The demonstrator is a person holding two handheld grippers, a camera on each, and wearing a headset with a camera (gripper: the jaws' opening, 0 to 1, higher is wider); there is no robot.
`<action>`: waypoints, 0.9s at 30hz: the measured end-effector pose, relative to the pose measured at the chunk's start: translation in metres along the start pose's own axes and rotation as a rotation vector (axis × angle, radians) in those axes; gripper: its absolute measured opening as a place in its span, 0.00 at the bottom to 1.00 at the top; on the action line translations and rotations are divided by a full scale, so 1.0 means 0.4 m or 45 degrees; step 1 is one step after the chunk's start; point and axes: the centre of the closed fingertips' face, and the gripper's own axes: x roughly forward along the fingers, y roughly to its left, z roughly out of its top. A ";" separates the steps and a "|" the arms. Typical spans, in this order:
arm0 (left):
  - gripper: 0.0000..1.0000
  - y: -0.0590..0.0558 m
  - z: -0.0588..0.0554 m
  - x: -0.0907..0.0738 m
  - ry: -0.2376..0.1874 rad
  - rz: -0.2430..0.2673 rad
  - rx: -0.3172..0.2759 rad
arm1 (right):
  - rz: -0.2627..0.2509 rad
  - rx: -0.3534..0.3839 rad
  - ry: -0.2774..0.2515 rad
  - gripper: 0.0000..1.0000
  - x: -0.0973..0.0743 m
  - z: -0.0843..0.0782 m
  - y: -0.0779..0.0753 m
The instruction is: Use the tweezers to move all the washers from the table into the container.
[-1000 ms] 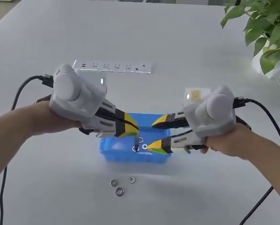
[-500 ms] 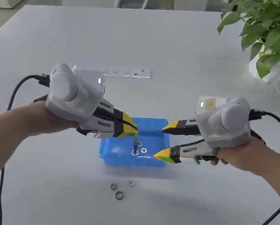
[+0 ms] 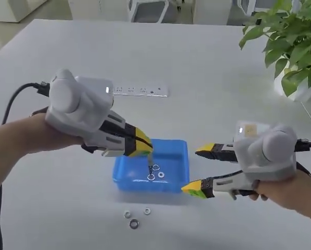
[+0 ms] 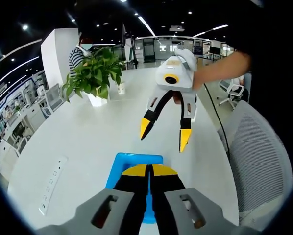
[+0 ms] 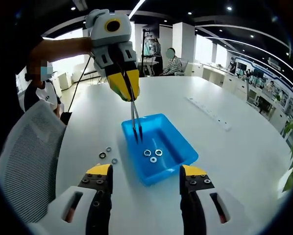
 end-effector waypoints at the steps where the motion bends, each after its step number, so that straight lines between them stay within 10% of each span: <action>1: 0.03 -0.002 0.003 -0.003 -0.002 0.000 0.000 | -0.002 0.001 0.001 0.56 -0.003 -0.003 0.002; 27: 0.03 -0.082 0.028 -0.052 -0.004 -0.017 0.030 | -0.040 0.010 0.004 0.63 -0.056 -0.028 0.062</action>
